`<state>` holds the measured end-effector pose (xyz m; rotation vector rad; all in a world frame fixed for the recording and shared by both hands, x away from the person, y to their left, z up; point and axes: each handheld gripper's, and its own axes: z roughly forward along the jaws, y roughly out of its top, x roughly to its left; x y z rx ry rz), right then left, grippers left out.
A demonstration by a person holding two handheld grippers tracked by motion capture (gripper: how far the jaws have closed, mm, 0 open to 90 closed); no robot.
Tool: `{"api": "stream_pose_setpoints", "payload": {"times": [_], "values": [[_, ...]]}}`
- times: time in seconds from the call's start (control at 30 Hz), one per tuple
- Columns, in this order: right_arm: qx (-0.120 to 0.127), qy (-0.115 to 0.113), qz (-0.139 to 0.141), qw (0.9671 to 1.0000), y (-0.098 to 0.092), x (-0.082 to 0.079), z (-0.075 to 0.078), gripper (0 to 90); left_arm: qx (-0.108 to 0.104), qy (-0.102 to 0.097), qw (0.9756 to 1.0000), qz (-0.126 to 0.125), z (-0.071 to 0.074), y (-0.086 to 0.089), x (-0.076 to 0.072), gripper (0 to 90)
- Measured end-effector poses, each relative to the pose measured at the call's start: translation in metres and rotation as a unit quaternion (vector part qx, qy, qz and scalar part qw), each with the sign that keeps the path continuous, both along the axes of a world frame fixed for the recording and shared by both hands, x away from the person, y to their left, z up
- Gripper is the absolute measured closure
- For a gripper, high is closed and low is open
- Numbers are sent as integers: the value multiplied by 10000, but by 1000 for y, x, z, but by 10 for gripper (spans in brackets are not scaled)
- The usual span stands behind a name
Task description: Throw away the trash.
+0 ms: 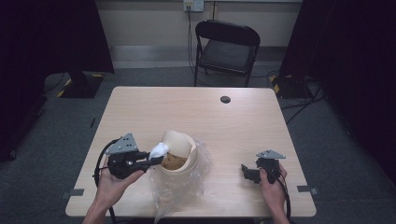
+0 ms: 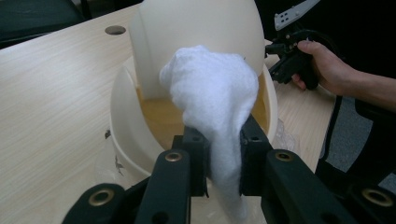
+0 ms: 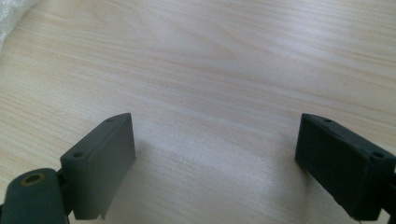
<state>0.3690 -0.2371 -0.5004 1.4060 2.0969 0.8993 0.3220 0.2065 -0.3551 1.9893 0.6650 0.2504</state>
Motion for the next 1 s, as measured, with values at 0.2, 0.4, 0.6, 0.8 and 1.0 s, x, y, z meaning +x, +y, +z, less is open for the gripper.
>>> {"api": "stream_pose_setpoints", "payload": {"times": [0.2,0.4,0.6,0.8,1.0], "values": [[0,0,1,10000,0,0,0,111,169,64,9998,-67,-1,-9,-1,776],[0,0,0,10000,0,0,0,111,289,188,9994,-85,-4,-14,0,776],[-1,0,1,10000,0,0,0,111,361,265,9989,-154,-10,-19,3,776],[-1,0,1,10000,0,0,0,111,463,358,9982,-156,-11,-27,5,775],[-1,0,0,10000,0,0,0,111,627,434,9971,-15,-8,-39,9,772]]}}
